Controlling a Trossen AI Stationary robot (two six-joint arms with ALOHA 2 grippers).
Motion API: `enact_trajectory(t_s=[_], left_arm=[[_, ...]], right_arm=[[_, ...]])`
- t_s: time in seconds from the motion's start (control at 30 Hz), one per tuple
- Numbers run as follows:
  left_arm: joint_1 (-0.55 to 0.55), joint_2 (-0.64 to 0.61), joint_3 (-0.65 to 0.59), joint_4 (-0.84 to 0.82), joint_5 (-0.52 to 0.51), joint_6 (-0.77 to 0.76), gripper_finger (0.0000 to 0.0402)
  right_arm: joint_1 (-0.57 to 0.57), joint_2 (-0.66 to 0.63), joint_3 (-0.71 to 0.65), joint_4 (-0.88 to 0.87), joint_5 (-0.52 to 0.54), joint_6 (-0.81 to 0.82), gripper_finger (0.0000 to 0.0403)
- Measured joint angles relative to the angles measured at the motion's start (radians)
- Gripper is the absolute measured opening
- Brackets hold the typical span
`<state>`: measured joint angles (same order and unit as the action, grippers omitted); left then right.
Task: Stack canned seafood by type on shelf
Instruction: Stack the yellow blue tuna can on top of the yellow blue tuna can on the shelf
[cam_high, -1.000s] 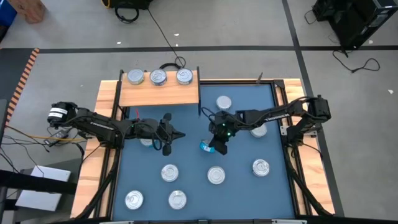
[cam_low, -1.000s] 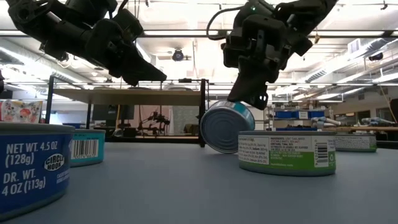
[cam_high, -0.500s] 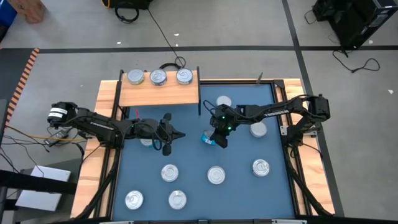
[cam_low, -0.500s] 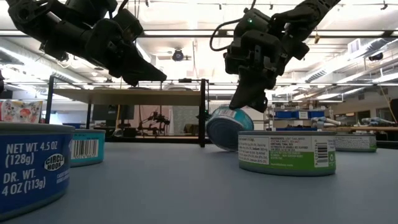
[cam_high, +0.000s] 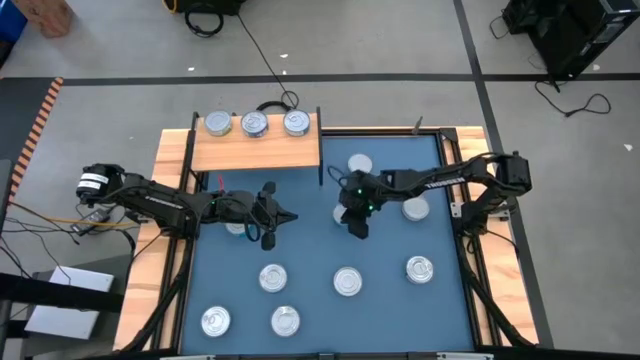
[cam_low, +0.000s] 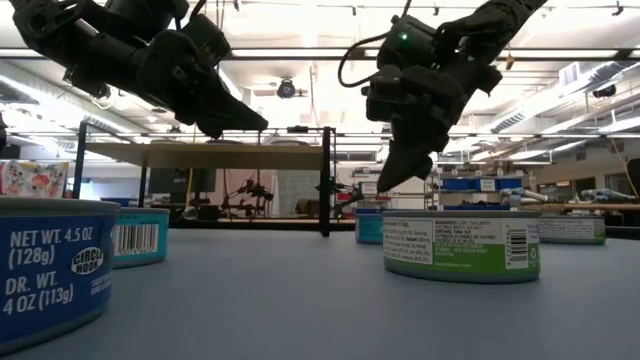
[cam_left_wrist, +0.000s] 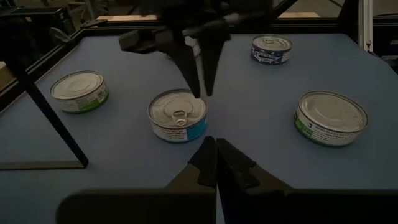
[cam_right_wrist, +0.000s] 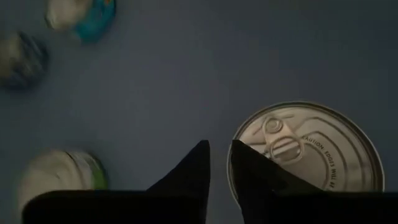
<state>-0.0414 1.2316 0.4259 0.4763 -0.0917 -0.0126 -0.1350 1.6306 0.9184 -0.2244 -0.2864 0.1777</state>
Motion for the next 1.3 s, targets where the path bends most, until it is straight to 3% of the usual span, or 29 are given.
enact_trajectory(t_s=[0.2, 0.37, 0.7, 1.07, 1.3], left_arm=[[0.000, 0.000, 0.000, -0.001, 0.000, 0.004, 0.0003], [0.000, 0.000, 0.000, -0.005, 0.000, 0.005, 0.0003], [0.000, 0.000, 0.000, -0.005, 0.000, 0.006, 0.0003], [0.000, 0.000, 0.000, -0.005, 0.000, 0.008, 0.0003], [0.000, 0.000, 0.000, -0.004, 0.000, 0.008, 0.0003]], right_arm=[[0.142, 0.000, 0.000, -0.050, 0.346, -0.278, 0.0123], [0.234, 0.002, -0.002, -0.048, 0.519, -0.410, 0.0132], [0.252, 0.003, -0.056, -0.040, 0.603, -0.446, 0.0115], [0.249, 0.004, -0.113, 0.001, 0.600, -0.505, 0.0107], [0.237, 0.004, -0.113, 0.007, 0.586, -0.543, 0.0073]])
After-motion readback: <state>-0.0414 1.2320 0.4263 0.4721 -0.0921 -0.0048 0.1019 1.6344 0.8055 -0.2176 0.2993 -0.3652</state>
